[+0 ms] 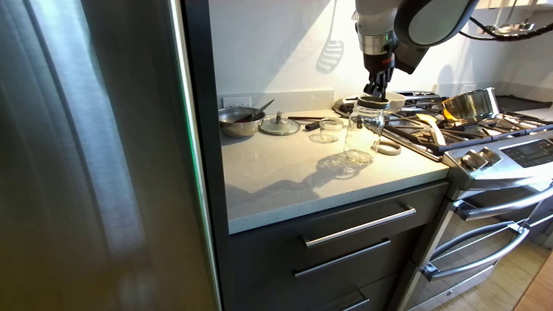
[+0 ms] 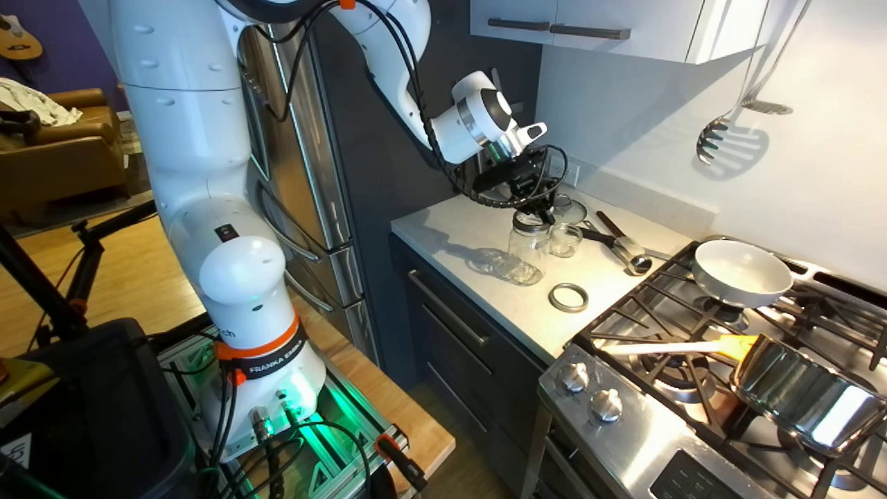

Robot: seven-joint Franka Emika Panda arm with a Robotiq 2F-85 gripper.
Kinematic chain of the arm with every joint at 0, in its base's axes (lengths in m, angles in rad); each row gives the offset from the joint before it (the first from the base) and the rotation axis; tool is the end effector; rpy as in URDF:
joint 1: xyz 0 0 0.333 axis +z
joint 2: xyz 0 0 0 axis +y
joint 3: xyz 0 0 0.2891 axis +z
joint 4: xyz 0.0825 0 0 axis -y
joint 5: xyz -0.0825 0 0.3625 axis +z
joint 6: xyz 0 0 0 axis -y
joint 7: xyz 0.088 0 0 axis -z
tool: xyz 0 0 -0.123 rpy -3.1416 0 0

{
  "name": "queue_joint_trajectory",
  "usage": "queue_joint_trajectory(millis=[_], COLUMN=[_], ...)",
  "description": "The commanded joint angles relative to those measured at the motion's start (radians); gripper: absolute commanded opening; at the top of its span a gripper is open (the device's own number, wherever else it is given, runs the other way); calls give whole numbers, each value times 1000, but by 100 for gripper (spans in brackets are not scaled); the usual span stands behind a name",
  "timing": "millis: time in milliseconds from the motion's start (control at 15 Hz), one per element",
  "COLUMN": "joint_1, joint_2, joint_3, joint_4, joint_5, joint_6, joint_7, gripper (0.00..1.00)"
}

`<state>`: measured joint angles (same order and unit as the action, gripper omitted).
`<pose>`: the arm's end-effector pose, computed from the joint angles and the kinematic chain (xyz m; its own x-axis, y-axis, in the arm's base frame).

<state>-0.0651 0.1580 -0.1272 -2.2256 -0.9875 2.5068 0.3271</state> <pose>0.5290 -0.1048 0.2891 0.9570 0.2844 0.0572 0.1951 -0.7768 0.5988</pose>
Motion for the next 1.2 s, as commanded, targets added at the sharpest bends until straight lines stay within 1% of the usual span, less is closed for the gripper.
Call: queue_joint_trajectory(millis=[0,467,867,1000,1067,1133], joint_1=[8,12,11,11,11,11], joint_2=[19,25,26,26,27,27], joint_3=[6,8,12,13,13,13], joint_4=[13,13,8,8,8,8], joint_5=[-30,-74,-67,-68,-68,-68], joint_6=[-24,-32,-23,-25,-25,-25], joint_7=[8,26,24,25,25,26], gripper=[2,2,2,6,13,13])
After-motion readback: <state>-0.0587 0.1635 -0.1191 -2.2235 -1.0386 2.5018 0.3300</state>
